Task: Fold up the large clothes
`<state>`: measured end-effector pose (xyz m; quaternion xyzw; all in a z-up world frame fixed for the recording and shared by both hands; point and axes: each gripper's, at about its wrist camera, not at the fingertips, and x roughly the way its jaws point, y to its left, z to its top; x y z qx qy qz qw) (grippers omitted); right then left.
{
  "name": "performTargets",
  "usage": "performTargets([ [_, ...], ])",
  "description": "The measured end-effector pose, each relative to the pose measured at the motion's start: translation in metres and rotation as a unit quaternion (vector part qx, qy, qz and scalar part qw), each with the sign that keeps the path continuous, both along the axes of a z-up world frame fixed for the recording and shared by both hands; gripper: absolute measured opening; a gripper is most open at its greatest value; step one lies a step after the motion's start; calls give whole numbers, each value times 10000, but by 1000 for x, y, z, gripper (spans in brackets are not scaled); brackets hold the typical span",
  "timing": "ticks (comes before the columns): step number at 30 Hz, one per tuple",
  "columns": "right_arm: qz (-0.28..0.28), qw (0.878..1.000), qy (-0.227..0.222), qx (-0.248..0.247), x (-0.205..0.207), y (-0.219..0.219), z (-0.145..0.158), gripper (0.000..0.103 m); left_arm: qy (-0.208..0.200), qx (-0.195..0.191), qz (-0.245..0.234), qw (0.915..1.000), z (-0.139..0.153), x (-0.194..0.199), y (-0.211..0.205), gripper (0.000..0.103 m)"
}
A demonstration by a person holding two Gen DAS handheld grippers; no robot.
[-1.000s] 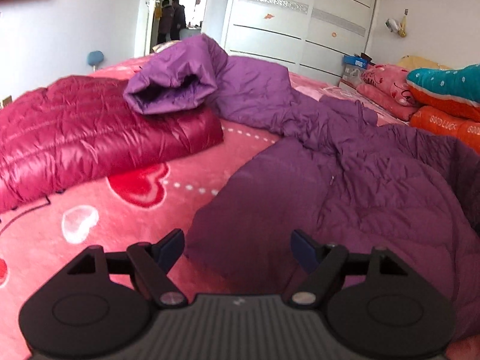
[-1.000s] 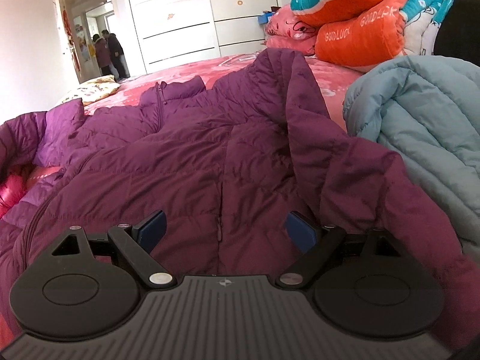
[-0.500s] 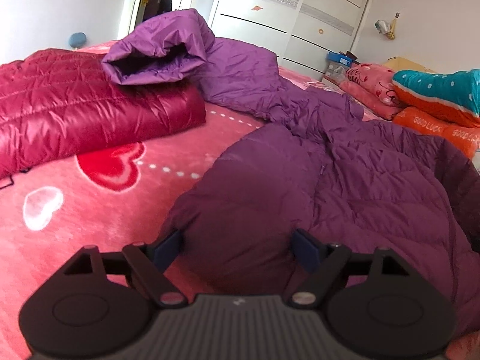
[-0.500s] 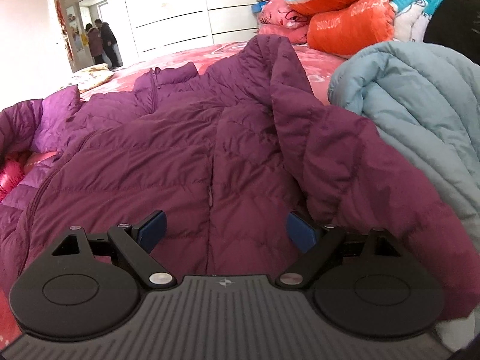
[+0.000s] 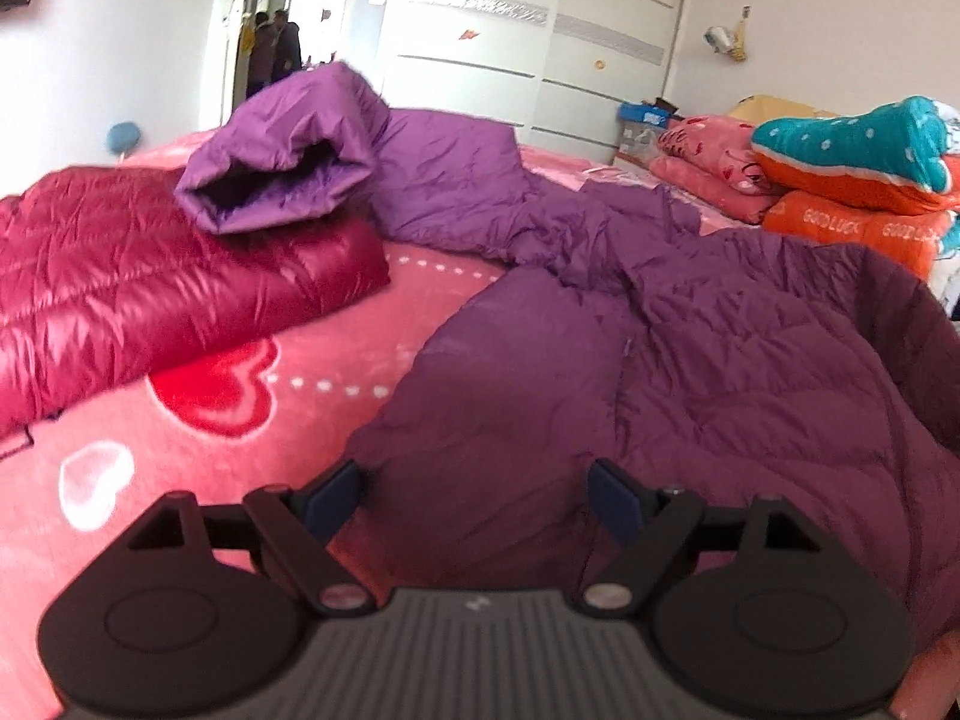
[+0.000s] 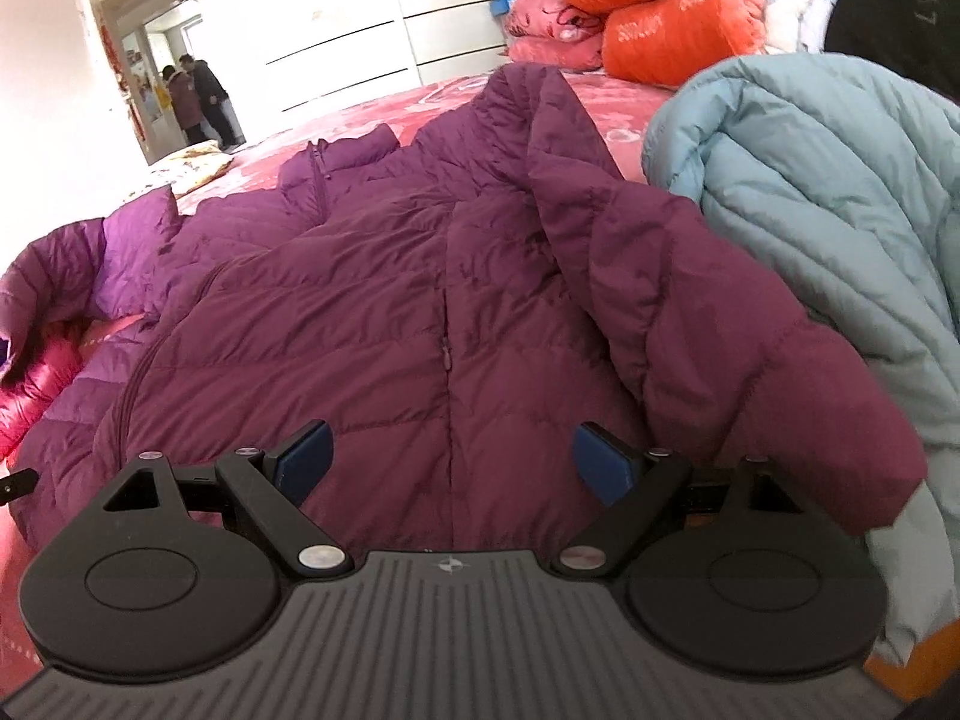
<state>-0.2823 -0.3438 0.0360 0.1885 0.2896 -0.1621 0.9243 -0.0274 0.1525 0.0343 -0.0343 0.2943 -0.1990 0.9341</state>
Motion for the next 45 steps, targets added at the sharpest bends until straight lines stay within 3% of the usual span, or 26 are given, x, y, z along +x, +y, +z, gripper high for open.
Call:
performTargets([
  [5,-83,9994,-90,325,-9,2,1,103,-95,-134,-54,9999,6,1,7,84],
  [12,-9,9998,14,222,-5,6,-2,103,27,-300,-46,9995,6,14,15,85],
  [15,-34,9997,42,227,-2,3,-2,103,258,-415,-200,9986,1,22,15,87],
  [19,-59,9997,88,235,1,3,-5,103,230,-127,-244,9994,-5,29,7,90],
  [26,-87,9996,130,215,4,2,-8,103,526,-308,-286,9977,-20,48,1,93],
  [29,-121,9996,118,206,6,1,-9,103,576,-349,-423,9968,-21,47,-4,83],
  [34,-245,9993,40,274,8,-3,-10,103,765,-500,-602,9940,-19,37,-5,43],
  [37,-327,9989,-19,324,10,-6,-10,103,783,-432,-676,9937,-13,24,-8,31],
  [45,-525,9977,-141,403,9,-12,-7,103,1071,-329,-946,9892,2,-29,-20,22],
])
